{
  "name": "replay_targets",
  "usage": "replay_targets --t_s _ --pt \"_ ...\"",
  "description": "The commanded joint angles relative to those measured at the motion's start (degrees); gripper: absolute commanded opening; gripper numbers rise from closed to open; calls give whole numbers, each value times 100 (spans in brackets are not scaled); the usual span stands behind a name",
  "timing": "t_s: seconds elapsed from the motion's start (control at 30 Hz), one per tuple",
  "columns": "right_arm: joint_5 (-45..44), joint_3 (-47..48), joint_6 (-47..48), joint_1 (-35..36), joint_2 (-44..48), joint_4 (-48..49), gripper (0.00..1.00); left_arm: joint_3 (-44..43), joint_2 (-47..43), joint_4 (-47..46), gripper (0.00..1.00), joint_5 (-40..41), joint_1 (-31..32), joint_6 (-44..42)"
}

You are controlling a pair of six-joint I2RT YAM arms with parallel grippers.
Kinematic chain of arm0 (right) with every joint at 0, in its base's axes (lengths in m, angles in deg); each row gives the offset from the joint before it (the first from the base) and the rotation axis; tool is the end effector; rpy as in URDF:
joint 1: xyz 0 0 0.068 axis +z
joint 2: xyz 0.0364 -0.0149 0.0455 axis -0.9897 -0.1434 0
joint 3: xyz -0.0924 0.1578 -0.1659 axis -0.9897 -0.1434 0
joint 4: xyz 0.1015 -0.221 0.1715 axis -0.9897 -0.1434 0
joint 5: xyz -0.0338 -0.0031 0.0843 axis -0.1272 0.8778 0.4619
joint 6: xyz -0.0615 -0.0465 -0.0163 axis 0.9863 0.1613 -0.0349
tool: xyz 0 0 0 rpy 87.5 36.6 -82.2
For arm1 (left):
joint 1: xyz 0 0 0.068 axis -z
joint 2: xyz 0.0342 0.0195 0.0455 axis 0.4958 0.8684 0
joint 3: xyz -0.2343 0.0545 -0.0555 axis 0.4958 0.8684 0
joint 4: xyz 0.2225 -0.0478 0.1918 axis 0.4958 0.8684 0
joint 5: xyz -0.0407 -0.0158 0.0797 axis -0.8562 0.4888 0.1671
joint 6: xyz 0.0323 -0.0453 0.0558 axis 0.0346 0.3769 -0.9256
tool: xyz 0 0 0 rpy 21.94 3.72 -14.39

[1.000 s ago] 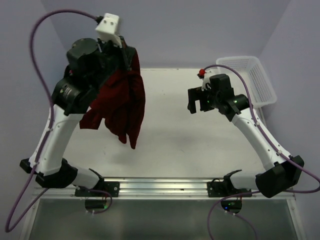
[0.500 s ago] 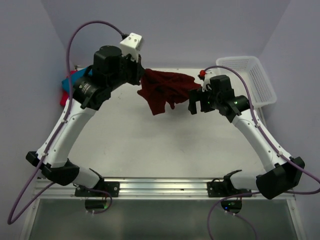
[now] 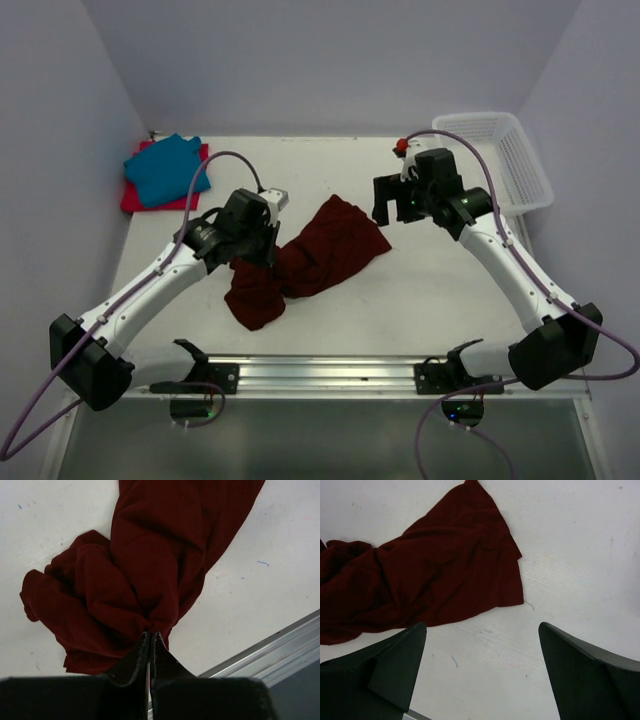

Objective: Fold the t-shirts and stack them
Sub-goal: Flatten out the tshirt

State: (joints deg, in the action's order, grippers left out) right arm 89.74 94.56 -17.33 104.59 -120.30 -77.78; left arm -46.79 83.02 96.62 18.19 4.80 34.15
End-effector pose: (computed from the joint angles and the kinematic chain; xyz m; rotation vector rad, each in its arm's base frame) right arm 0.3249 0.1394 0.3038 -0.3114 2.2862 0.3203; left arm 0.2553 -0.1785 0.2498 0.3829 2.5074 -0.4190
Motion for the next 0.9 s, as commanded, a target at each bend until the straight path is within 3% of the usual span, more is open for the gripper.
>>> replay_targets --t_s 0.0,0.13,0.37,0.67,0.87 --pt "634 -113 -337 72 -232 608 99 -157 -320 -507 0 -16 2 283" --pt "1284 -420 -583 221 -609 986 99 -307 -268 -471 0 169 2 248" --pt "979 -772 -715 591 -1198 1118 99 -570 -329 -454 0 573 2 265" --pt "-1542 -896 -1391 556 -1647 784 98 -597 -610 -269 0 784 2 309" --pt "-1694 -702 -1603 415 -2174 819 95 -553 -707 -225 0 802 2 353"
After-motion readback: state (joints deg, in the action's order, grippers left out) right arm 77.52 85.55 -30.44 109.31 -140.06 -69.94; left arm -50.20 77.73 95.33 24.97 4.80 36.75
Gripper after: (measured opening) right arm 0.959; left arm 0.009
